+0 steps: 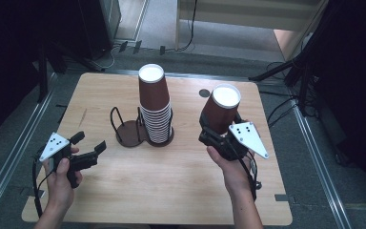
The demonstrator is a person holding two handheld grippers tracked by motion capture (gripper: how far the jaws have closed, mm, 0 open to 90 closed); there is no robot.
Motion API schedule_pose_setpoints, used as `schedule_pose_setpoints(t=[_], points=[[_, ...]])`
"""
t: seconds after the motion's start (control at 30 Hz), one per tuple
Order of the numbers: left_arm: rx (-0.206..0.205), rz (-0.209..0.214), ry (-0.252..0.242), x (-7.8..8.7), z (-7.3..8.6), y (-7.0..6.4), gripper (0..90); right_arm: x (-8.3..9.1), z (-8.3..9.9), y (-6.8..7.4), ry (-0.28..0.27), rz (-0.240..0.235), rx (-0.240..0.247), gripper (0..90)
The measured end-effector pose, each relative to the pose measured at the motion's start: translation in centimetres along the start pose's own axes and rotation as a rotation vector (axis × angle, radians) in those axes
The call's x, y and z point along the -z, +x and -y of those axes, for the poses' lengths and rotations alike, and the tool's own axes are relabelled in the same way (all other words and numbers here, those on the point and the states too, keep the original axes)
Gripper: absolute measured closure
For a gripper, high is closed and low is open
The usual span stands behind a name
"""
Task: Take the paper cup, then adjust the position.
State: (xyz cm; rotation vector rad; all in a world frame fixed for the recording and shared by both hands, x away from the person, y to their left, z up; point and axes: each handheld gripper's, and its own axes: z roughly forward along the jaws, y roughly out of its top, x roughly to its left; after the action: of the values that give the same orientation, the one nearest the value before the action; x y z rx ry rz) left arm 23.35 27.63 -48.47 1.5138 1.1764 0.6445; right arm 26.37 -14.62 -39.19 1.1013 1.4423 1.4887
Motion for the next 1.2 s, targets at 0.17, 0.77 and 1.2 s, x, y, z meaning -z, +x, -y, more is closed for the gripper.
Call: schedule_pose_setpoints(t=[0.17,0.77,1.2], points=[[-0.019,0.014,0.004,-0.2,-0.7,-0.6,9.7,0.1,1.2,-0.2,0.025,0.004,0.000,11.2],[-0.063,0.113,-0.019,-1.4,-3.8,-3.2,9.7,0.2,5.0,-0.2,0.086,-0.010,0.020,11.3],[-0.119,0.212,0.021,-2.7,-3.1,-5.4,9.6,0.4,7.0,0.1,0.105,0.017,0.098,11.3]])
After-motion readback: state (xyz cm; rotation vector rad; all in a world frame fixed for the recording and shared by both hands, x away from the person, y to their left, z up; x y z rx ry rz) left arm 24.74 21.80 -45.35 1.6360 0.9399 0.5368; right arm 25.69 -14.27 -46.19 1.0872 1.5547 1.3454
